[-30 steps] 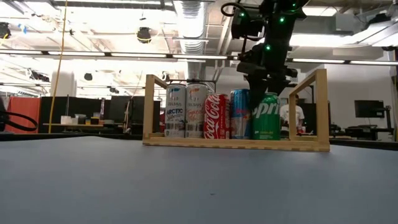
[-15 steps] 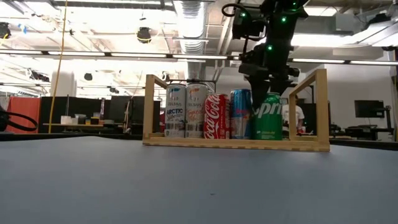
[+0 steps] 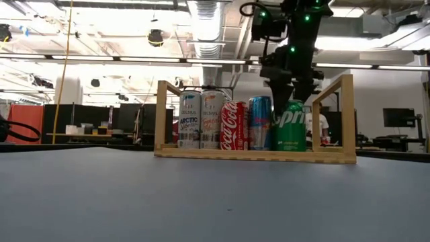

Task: Place canned beverage on shelf
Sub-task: Put the green soda can on the shelf aligned with the other green soda can

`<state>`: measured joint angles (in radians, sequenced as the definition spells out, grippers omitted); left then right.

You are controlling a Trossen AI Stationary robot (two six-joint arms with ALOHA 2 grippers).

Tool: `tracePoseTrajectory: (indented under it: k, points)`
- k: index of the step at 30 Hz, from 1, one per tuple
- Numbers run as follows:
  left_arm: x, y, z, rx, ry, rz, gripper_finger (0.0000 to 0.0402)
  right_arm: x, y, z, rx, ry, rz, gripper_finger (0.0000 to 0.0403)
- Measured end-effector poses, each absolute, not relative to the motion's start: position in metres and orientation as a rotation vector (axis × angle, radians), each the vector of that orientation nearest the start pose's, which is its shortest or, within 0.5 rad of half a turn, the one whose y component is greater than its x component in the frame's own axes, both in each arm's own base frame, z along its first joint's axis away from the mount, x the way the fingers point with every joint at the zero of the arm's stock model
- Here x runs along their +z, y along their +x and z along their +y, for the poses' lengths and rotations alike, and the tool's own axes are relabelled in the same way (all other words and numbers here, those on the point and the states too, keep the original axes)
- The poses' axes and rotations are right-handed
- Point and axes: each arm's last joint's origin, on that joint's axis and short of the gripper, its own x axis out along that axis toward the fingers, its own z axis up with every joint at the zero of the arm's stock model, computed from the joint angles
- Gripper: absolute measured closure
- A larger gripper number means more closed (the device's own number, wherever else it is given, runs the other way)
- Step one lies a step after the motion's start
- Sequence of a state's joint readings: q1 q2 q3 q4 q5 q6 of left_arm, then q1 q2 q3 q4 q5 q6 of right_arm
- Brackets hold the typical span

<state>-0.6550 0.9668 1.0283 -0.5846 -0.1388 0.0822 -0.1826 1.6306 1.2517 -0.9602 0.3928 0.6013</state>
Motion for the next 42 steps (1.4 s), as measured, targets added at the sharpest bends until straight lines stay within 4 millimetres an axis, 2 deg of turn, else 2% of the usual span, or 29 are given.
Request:
tracePoseTrajectory:
  k: [9,13,16,19,23,27,31,33,42]
  points:
    - [0.348,0.157,-0.115,-0.521,0.269,0.471,0.0031,0.277,0.303,-0.058,-0.876,0.275,1.148,0.0035]
    - [0.348,0.157,-0.115,-0.519,0.261,0.474,0.0031,0.297,0.295,-0.042,-0.885,0.234,1.175,0.0048]
    - [0.348,0.157,-0.115,-0.520,0.265,0.473,0.0031,0.305,0.289,-0.024,-0.876,0.225,1.169,0.0079]
    - [0.348,0.157,-0.115,-0.520,0.265,0.473,0.0031,0.296,0.286,-0.007,-0.886,0.243,1.173,0.0134]
    - [0.348,0.157,-0.115,-0.522,0.277,0.469,0.0031,0.274,0.289,0.008,-0.870,0.232,1.171,0.0230]
    - [0.349,0.157,-0.115,-0.519,0.293,0.453,0.0031,0.262,0.294,0.012,-0.865,0.221,1.141,0.0323]
    - [0.349,0.157,-0.116,-0.518,0.281,0.452,0.0031,0.251,0.292,0.009,-0.882,0.212,1.158,0.0385]
    - [0.349,0.157,-0.115,-0.514,0.269,0.456,0.0031,0.246,0.292,0.008,-0.891,0.220,1.154,0.0398]
    - [0.349,0.157,-0.115,-0.519,0.286,0.451,0.0031,0.227,0.289,0.007,-0.892,0.224,1.154,0.0398]
